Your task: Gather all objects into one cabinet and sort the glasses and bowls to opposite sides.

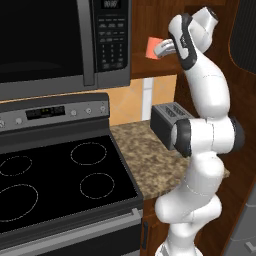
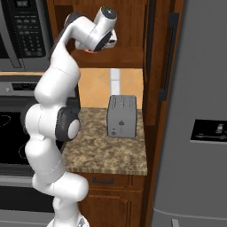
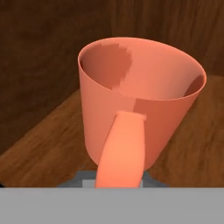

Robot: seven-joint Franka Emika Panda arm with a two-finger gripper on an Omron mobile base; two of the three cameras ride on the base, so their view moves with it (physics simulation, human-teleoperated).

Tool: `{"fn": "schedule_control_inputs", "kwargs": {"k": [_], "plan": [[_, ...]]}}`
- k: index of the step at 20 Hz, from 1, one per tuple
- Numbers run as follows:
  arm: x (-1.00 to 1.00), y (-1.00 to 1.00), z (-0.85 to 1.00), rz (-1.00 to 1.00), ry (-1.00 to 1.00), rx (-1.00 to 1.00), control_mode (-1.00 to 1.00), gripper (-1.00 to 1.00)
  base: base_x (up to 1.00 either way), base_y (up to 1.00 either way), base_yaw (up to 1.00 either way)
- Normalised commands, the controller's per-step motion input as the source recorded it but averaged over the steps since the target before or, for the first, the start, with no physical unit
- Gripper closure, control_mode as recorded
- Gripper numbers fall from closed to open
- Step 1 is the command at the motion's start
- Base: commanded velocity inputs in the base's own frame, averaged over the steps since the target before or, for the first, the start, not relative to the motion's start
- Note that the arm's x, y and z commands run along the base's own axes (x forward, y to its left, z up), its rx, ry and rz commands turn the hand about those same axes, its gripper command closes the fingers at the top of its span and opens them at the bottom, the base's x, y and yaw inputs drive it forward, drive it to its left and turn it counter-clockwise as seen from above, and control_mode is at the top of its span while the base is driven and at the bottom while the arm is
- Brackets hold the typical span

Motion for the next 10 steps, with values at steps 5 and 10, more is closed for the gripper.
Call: {"fn": "schedule_control_inputs", "kwargs": {"k": [5,10], "plan": [[-1.00,0.00,0.04,-0.08,-0.01,0.00,-1.00,1.00,0.00,0.00,0.00],[-1.00,0.03,0.01,-0.11,0.00,0.00,-1.00,1.00,0.00,0.00,0.00]]}}
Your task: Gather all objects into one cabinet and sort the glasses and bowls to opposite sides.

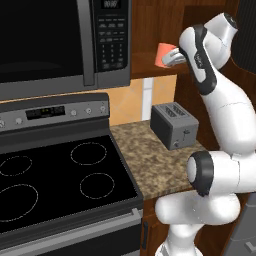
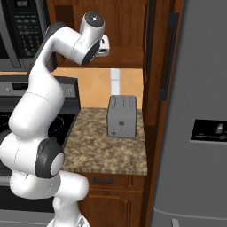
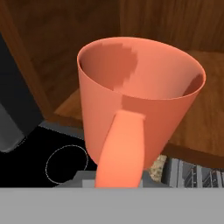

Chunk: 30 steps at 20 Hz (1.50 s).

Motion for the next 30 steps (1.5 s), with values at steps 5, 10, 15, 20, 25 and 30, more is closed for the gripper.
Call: {"fn": "schedule_control_inputs", "kwargs": {"k": [5,10,15,20,25,30], "plan": [[-1.00,0.22,0.00,-0.16,0.00,-0.04,-1.00,1.00,0.00,0.00,0.00],[-1.00,0.14,0.00,-0.18,0.00,-0.03,-1.00,1.00,0.00,0.00,0.00],[-0.96,-0.02,0.04,-0.07,0.01,0.00,-1.00,1.00,0.00,0.00,0.00],[-0.81,0.00,0.00,0.00,0.00,-0.02,-1.00,1.00,0.00,0.00,0.00],[-0.14,0.00,0.00,0.00,0.01,0.00,-1.00,1.00,0.00,0.00,0.00],[-0.92,0.00,0.01,0.00,0.00,-0.02,-1.00,1.00,0.00,0.00,0.00]]}}
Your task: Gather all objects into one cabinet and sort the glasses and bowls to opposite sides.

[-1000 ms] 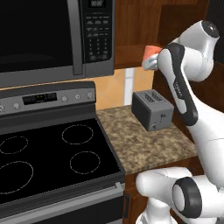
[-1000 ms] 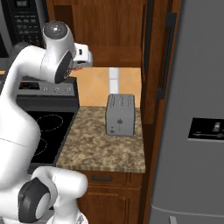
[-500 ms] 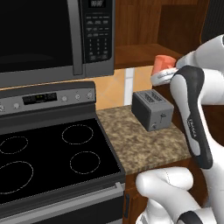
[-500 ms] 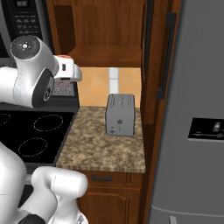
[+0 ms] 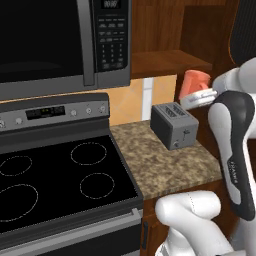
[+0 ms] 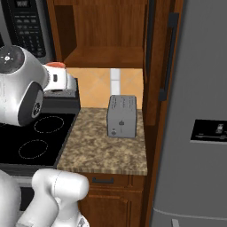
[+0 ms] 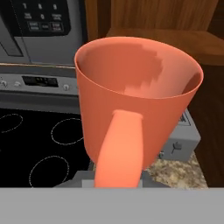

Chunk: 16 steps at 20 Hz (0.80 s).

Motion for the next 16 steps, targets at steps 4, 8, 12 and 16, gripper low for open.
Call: {"fn": "schedule_control_inputs", "kwargs": {"k": [4,8,12,16], "plan": [[-0.84,0.00,0.03,0.00,0.06,-0.05,-1.00,1.00,0.00,0.00,0.00],[-0.12,0.00,0.01,0.00,0.14,-0.02,-1.00,1.00,0.00,0.00,0.00],[0.00,0.00,0.00,0.00,0.01,0.00,-1.00,1.00,0.00,0.00,0.00],[0.00,0.00,0.00,0.00,0.00,0.00,1.00,1.00,-0.06,0.02,0.00]]}}
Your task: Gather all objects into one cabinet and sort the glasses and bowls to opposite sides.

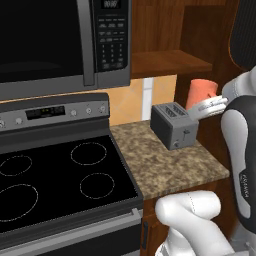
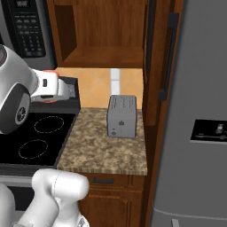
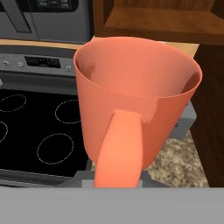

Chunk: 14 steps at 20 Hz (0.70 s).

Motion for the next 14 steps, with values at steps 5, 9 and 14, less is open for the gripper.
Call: {"fn": "schedule_control_inputs", "kwargs": {"k": [5,9,14], "plan": [[0.00,0.00,0.00,0.00,0.00,0.00,1.00,1.00,-0.43,0.34,0.09],[0.00,0.00,0.00,0.00,0.00,0.00,1.00,1.00,-0.95,0.60,0.52],[0.00,0.00,0.00,0.00,0.00,0.00,1.00,1.00,-0.56,0.65,0.91]]}}
